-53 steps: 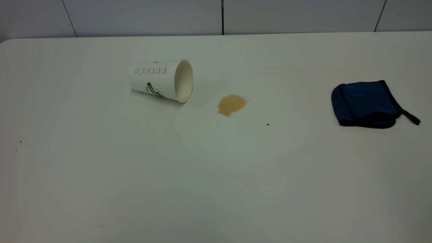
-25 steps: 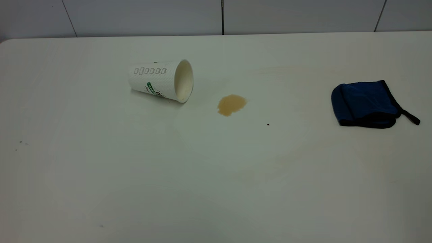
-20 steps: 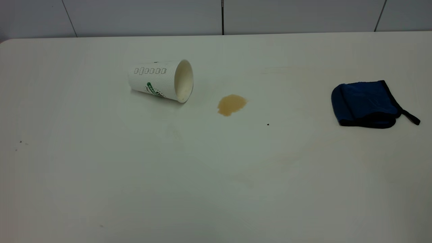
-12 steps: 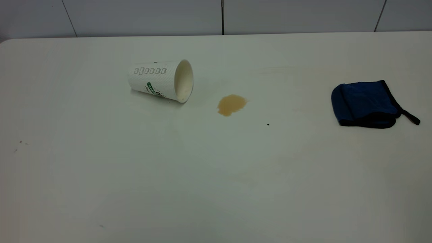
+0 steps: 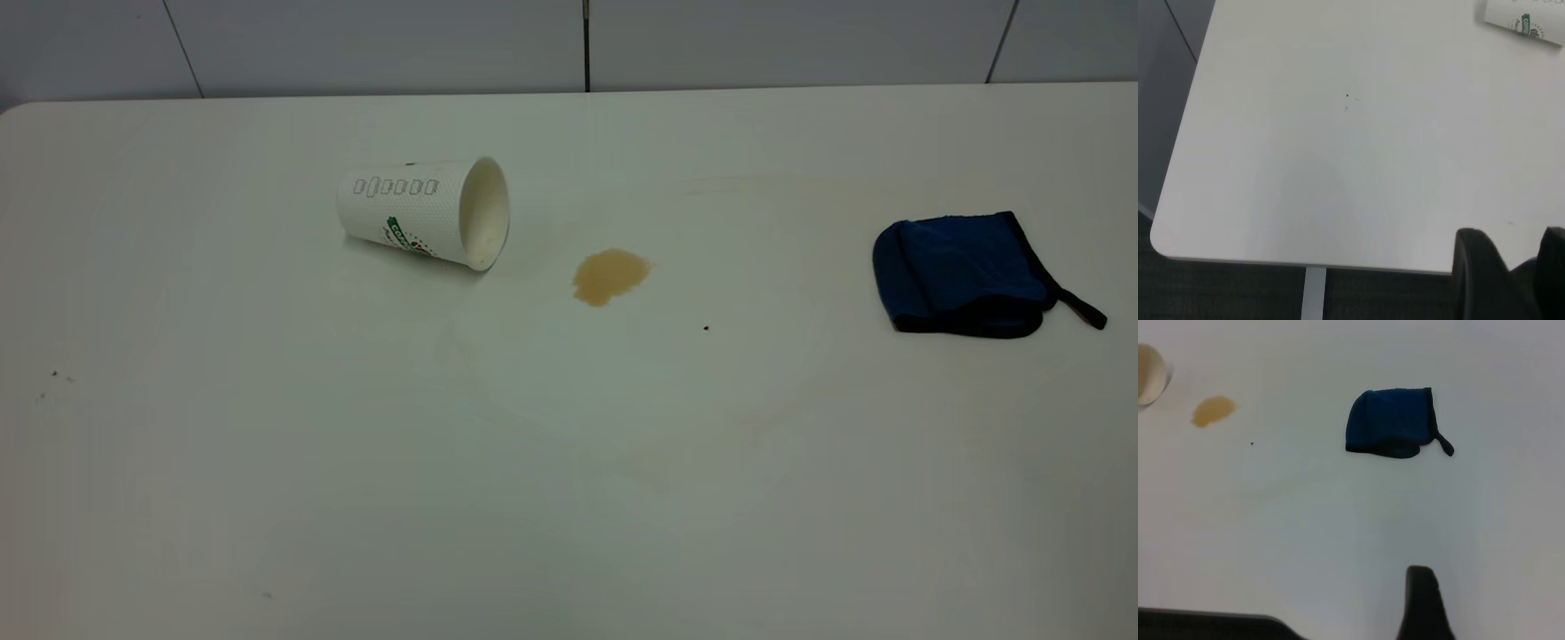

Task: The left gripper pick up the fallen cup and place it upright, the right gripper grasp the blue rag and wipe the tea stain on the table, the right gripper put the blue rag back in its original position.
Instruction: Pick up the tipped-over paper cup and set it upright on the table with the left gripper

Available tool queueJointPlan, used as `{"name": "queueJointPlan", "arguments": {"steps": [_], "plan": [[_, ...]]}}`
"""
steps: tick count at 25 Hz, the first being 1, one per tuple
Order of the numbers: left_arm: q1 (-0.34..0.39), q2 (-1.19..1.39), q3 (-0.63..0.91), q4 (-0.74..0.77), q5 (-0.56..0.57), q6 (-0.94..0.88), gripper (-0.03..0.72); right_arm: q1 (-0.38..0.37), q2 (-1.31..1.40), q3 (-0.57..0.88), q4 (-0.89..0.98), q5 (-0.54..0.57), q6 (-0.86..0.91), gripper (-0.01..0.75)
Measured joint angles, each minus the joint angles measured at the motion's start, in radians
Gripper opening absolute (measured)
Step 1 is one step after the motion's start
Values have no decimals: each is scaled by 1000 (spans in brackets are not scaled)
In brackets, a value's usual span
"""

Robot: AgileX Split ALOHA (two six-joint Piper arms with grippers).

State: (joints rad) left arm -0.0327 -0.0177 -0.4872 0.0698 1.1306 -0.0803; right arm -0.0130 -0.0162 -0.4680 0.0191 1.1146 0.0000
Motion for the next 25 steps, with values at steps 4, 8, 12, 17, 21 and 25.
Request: {"name": "queueJointPlan", "arguments": {"steps": [4,8,12,17,21,25], "plan": [[0,0,-10,7,7,0,237,0,0,0,0,0,0,561],[0,5,-25,36,-21,1,237,0,0,0,0,0,0,561],[0,103,-29,77,-96,0,237,0,0,0,0,0,0,561],[0,399,-58,156,-246,-44,237,0,0,0,0,0,0,561],[0,657,-176,197,-316,-78,237,0,0,0,0,0,0,561],[0,900,-307,204,-349,-81,237,0,0,0,0,0,0,561]]}}
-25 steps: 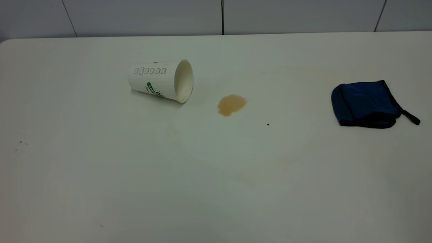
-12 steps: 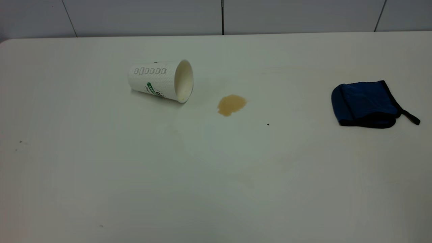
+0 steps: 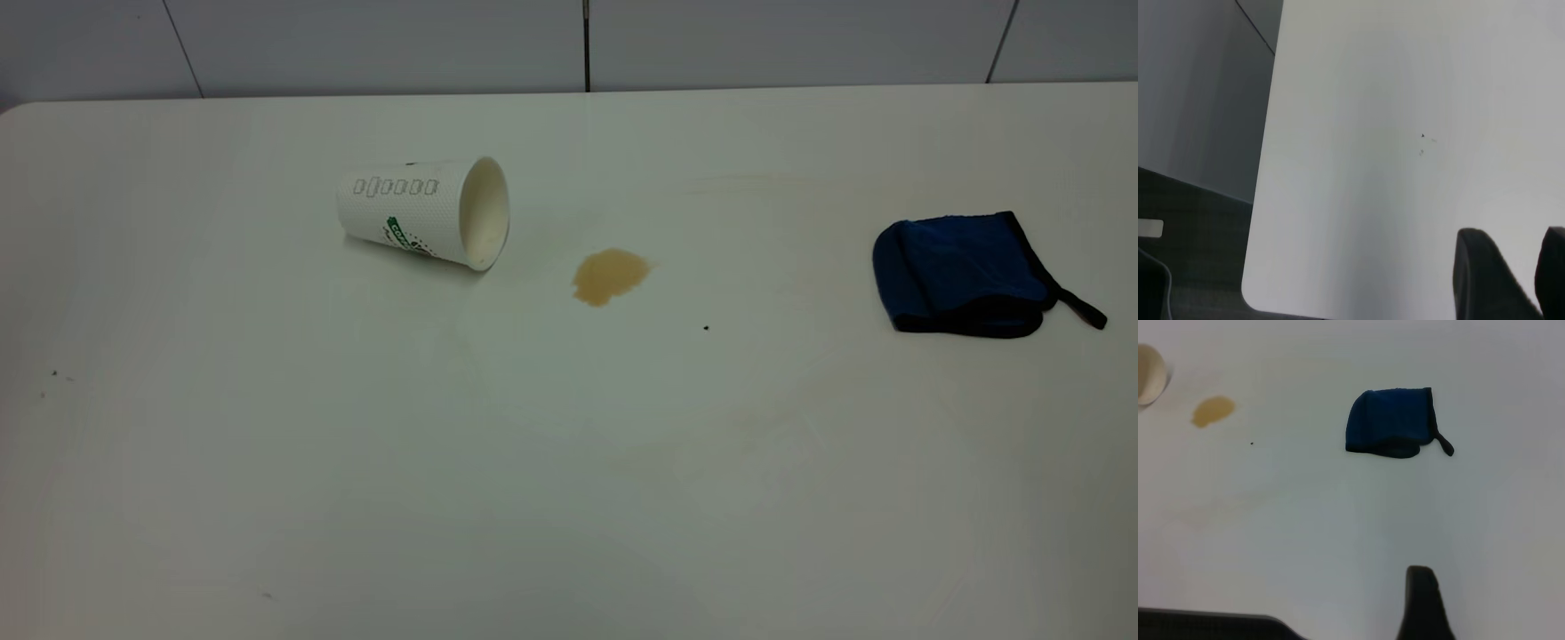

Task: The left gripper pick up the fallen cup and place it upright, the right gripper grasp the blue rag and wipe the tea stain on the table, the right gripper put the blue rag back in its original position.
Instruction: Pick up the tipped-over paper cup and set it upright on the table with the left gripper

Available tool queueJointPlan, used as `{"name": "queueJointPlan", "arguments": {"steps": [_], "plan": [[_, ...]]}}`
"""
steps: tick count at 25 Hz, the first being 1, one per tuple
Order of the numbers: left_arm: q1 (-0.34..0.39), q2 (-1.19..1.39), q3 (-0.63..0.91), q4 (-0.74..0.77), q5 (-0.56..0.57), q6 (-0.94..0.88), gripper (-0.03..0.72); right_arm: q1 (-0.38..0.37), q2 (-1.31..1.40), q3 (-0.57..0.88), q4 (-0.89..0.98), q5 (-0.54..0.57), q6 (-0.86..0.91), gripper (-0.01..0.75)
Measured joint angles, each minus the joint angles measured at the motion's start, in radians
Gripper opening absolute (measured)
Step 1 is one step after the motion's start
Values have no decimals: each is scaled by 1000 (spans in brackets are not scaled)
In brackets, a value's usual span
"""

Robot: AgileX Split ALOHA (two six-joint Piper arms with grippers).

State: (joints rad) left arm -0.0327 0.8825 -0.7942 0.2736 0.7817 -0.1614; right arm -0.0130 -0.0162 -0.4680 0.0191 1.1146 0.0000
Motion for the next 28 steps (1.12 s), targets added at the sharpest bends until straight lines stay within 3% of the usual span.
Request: {"name": "queueJointPlan", "arguments": {"steps": [5,8,16,22,28], "plan": [[-6,263,-122,2,-52,-2,237,0,0,0,0,0,0,561],[-54,393,-191,18,-83,-7,237,0,0,0,0,0,0,561],[-276,743,-410,233,-80,-172,237,0,0,0,0,0,0,561],[-447,992,-574,406,15,-333,237,0,0,0,0,0,0,561],[-570,1196,-700,532,68,-422,237,0,0,0,0,0,0,561]]}}
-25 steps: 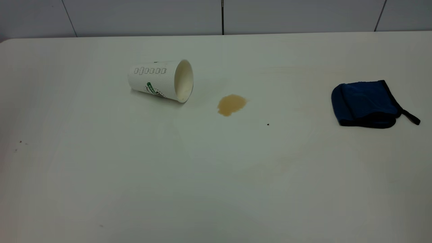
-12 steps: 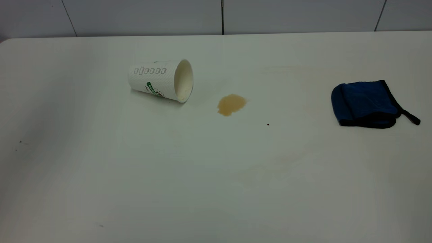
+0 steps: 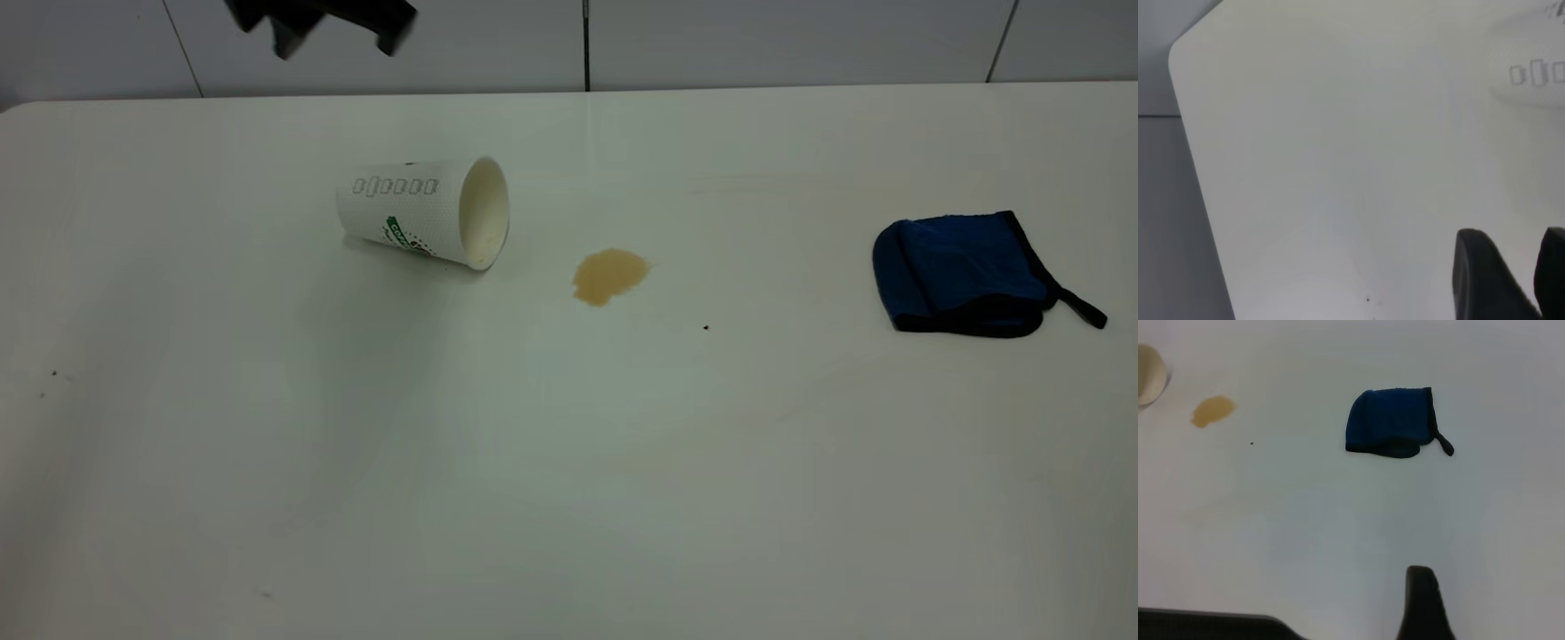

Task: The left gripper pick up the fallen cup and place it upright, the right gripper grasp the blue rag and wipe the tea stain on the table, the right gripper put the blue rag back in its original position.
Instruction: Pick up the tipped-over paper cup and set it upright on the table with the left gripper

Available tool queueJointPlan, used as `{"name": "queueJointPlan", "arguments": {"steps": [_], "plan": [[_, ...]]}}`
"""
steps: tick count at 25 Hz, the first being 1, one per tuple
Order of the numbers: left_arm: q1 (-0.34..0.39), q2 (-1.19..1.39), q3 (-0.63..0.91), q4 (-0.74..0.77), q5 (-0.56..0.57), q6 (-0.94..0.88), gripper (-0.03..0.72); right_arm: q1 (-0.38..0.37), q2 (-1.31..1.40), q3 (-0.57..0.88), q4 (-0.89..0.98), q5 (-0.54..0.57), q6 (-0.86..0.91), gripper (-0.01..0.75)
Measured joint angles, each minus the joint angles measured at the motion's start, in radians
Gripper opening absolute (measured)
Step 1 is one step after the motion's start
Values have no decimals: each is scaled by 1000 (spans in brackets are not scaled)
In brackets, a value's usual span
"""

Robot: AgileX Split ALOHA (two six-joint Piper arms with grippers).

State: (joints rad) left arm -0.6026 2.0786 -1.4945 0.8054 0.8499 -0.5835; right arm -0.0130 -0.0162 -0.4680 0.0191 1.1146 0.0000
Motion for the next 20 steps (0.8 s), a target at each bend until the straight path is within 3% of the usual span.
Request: {"name": "queueJointPlan", "arguments": {"steps": [7,13,20], "plan": [[-89,205,-188,65,44,-22,237,0,0,0,0,0,0,561],[-106,364,-345,106,74,-43,248,0,0,0,0,0,0,561],[-108,465,-431,114,85,-58,360,0,0,0,0,0,0,561]]}}
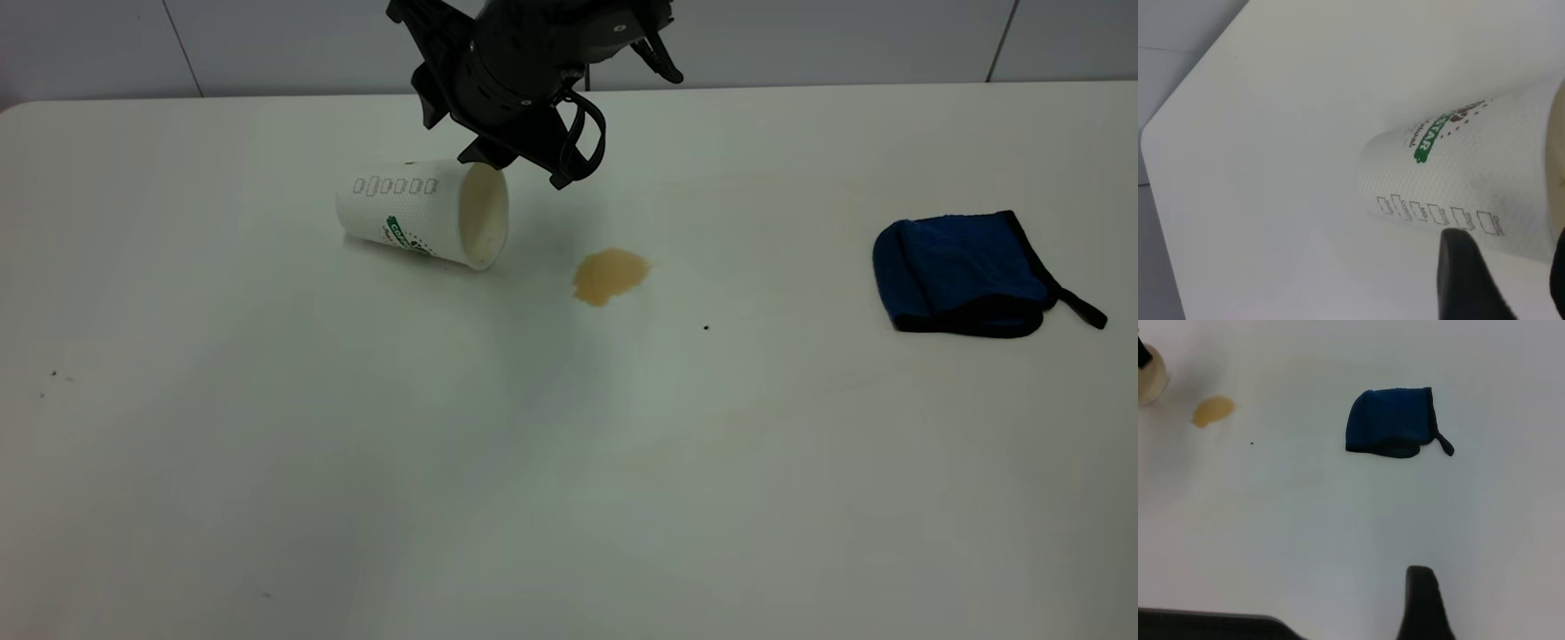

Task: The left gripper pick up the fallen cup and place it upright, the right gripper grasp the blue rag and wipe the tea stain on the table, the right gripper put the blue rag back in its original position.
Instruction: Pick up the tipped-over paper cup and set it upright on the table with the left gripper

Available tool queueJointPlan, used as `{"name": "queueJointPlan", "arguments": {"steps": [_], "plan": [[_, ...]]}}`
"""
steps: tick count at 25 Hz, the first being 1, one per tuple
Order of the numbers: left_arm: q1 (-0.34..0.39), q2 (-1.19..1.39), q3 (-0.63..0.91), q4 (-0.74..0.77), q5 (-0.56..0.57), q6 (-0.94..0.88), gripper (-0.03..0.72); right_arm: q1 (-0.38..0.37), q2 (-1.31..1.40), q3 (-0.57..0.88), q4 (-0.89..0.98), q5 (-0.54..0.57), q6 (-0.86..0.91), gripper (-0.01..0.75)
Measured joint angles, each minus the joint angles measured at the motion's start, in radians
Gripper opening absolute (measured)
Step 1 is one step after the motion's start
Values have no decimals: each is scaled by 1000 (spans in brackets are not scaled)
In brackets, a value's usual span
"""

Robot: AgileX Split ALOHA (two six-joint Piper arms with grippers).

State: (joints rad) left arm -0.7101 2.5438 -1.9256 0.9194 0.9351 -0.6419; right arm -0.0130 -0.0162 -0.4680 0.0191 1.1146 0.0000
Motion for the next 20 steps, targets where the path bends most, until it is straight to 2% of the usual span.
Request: {"name": "queueJointPlan", "arguments": {"steps": [9,12,20], "plan": [[11,54,-39,7,-25,-29,690,0,0,0,0,0,0,561],[18,83,-70,8,-25,-38,711,0,0,0,0,0,0,561],[34,169,-155,47,24,-50,692,0,0,0,0,0,0,561]]}}
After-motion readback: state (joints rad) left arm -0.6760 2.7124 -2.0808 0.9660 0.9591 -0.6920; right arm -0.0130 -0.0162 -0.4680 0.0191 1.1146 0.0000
